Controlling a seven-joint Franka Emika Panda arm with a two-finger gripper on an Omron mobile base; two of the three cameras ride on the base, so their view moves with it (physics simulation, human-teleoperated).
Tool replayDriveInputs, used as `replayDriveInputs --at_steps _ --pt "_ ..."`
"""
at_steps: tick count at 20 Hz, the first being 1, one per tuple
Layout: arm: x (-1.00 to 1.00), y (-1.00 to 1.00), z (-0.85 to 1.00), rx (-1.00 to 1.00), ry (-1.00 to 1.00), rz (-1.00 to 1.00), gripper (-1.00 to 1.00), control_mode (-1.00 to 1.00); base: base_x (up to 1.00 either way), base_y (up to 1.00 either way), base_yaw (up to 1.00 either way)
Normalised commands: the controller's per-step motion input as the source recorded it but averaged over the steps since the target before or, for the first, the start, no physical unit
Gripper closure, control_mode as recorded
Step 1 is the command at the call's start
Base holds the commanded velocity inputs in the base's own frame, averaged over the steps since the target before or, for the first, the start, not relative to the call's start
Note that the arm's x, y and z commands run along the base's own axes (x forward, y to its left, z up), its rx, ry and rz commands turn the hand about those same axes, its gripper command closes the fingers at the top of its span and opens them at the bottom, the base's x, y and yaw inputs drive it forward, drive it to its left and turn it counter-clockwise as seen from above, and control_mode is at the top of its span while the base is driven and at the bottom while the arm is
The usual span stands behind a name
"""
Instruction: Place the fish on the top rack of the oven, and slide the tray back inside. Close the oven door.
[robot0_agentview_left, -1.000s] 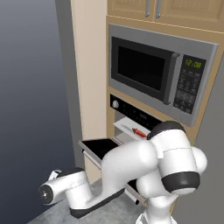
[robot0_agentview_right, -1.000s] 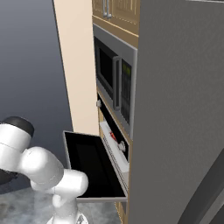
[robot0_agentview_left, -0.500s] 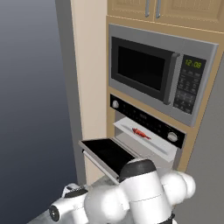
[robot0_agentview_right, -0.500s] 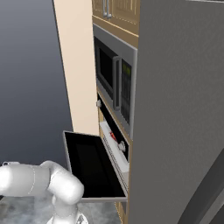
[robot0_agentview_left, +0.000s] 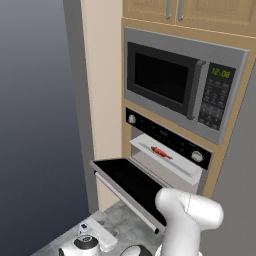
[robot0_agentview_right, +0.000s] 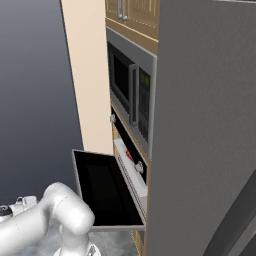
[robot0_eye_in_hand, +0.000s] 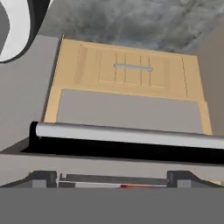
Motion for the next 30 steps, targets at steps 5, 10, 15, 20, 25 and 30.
replayDriveInputs --at_steps 5,10,15,20,25,30 --pt "0.69 -0.64 -0.40 -0.01 0.00 0.00 -1.00 -1.00 0.00 0.00 0.00" --pt "0.79 -0.37 -0.70 0.00 0.01 0.00 -1.00 -1.00 0.00 0.00 0.00" --pt "0.76 -0.26 -0.84 0.00 0.00 0.00 -1.00 -1.00 0.00 0.00 0.00" --pt "0.64 -0.29 -0.76 0.00 0.00 0.00 -1.00 -1.00 0.00 0.00 0.00" --pt "0.32 -0.73 -0.17 0.00 -0.06 0.00 -1.00 -1.00 0.00 0.00 0.00" --pt "0.25 -0.77 0.31 0.00 -0.15 0.00 -1.00 -1.00 0.00 0.00 0.00"
